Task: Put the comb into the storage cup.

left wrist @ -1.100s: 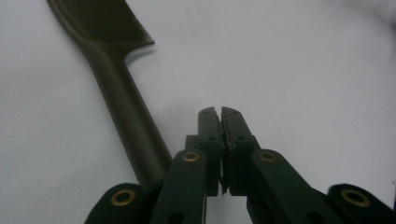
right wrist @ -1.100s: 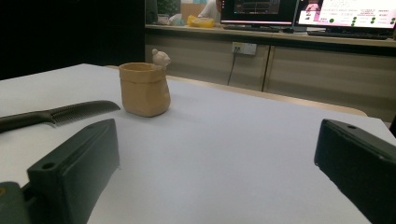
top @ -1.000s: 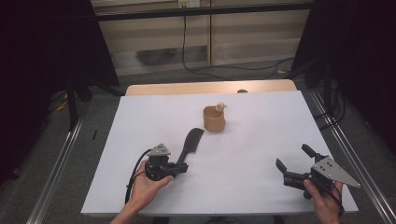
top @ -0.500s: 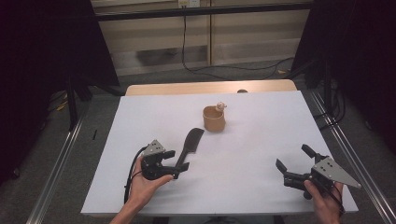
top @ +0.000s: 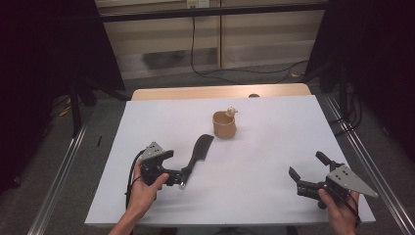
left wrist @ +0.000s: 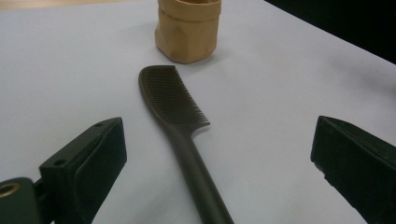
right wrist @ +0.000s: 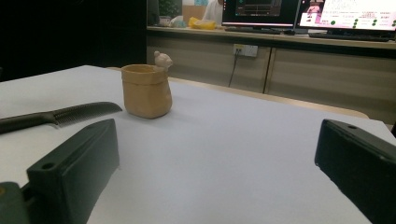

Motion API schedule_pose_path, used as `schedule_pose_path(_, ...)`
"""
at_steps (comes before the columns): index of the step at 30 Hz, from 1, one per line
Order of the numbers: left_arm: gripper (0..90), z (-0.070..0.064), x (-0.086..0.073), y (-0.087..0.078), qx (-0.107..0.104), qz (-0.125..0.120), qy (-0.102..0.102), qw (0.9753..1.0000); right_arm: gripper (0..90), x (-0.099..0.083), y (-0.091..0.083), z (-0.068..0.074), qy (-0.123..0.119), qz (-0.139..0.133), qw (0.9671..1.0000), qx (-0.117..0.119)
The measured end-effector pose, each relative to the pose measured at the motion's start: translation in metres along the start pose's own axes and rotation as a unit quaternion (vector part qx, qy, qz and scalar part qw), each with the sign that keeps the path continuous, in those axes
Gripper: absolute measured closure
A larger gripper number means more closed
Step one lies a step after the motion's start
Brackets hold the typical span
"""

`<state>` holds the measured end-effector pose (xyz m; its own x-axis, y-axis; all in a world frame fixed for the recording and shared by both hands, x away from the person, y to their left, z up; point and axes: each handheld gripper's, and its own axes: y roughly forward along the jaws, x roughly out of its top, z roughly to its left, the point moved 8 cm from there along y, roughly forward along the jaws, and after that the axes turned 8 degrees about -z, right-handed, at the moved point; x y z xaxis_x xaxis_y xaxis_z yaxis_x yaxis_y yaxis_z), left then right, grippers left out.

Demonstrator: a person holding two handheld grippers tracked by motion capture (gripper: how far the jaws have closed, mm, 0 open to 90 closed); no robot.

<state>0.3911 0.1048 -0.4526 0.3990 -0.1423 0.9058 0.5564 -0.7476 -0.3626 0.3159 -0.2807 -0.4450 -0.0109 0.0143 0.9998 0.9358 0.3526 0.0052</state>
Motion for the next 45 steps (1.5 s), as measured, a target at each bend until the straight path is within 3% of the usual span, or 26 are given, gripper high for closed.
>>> schedule_pose_path(6,4.8,0.008,0.007,0.000,0.012,0.008,-0.004,0.9999,0.0,0.000,0.000,0.000,0.000,-0.001,1.0000,0.000)
schedule_pose_path(10,6.3,0.011,0.006,0.011,0.000,0.014,-0.008,0.9999,0.0,0.000,0.000,0.000,0.000,-0.001,1.0000,0.001)
schedule_pose_path(13,7.0,0.014,0.001,0.020,0.014,0.051,0.017,0.9984,0.0,0.000,0.000,0.000,0.000,-0.001,1.0000,0.000)
schedule_pose_path(18,5.6,0.019,0.003,0.027,0.025,0.079,0.021,0.9964,0.0,0.000,0.001,-0.001,0.001,-0.001,1.0000,0.000)
schedule_pose_path(20,6.3,0.021,0.000,0.031,0.031,0.102,0.013,0.9942,0.0,0.000,0.001,-0.001,0.000,0.000,1.0000,0.000)
schedule_pose_path(22,6.3,0.021,-0.004,0.034,0.030,0.124,0.023,0.9915,0.0,-0.001,0.001,-0.001,-0.002,0.003,1.0000,0.001)
schedule_pose_path(24,6.2,0.021,-0.006,0.035,0.026,0.133,0.029,0.9903,0.0,-0.001,0.000,-0.001,0.000,0.001,1.0000,0.001)
schedule_pose_path(27,6.4,0.021,-0.009,0.037,0.015,0.170,0.031,0.9848,0.0,-0.001,0.001,-0.001,0.002,0.002,1.0000,-0.001)
schedule_pose_path(31,6.4,0.024,-0.004,0.042,0.014,0.182,0.030,0.9827,0.0,-0.002,0.001,0.000,0.001,0.005,1.0000,0.002)
schedule_pose_path(32,6.4,0.023,-0.003,0.043,0.011,0.181,0.024,0.9831,0.0,-0.001,0.001,0.000,0.000,0.005,1.0000,0.002)
schedule_pose_path(36,6.3,0.024,-0.002,0.049,0.009,0.204,0.023,0.9786,0.0,-0.002,0.001,-0.001,0.003,0.005,1.0000,0.000)
schedule_pose_path(43,11.2,0.024,-0.009,0.056,0.008,0.222,0.014,0.9750,0.0,-0.002,0.001,-0.001,0.003,0.006,1.0000,0.001)
schedule_pose_path(44,13.2,0.023,-0.010,0.056,0.005,0.227,0.011,0.9738,0.0,-0.002,0.001,-0.001,0.004,0.006,1.0000,0.001)
schedule_pose_path(45,17.2,0.023,-0.012,0.056,0.007,0.238,0.011,0.9711,0.0,-0.002,0.001,-0.001,0.004,0.006,1.0000,0.001)
